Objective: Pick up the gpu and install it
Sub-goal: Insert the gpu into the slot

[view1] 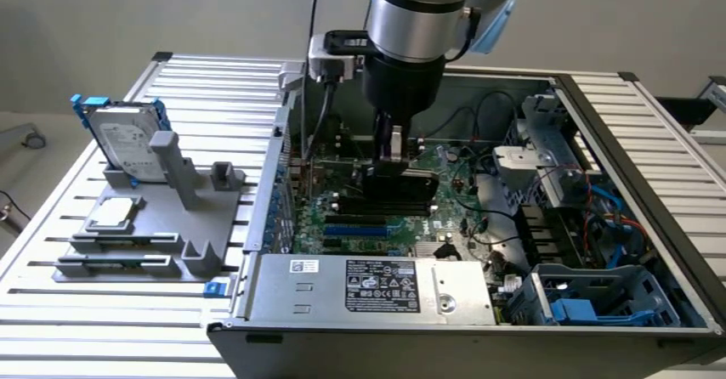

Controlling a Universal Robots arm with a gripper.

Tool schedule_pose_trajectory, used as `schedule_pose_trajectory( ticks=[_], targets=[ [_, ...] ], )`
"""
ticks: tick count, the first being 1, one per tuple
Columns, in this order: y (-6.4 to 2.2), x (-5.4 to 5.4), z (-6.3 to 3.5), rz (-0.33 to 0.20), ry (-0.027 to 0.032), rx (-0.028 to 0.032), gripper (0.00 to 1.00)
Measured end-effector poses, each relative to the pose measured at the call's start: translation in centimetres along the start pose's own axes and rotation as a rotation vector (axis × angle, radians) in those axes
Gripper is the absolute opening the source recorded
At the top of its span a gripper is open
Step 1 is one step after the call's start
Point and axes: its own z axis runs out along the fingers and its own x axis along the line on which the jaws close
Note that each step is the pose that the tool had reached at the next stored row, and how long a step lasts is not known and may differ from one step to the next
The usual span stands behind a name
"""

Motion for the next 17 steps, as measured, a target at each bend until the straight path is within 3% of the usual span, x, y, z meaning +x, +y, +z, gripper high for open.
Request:
schedule_pose_trajectory(
  ticks=[4, 8, 12, 17],
  targets=[
    [1.15, 0.2, 0.34, -0.001, -0.0001, 0.0300, 0.26],
    [1.82, 0.9, 0.72, -0.001, -0.0003, 0.0438, 0.26],
    [2.15, 1.2, 1.40, -0.001, -0.0002, 0.0498, 0.26],
    [2.23, 1.3, 1.54, -0.001, -0.0001, 0.0501, 0.26]
  ],
)
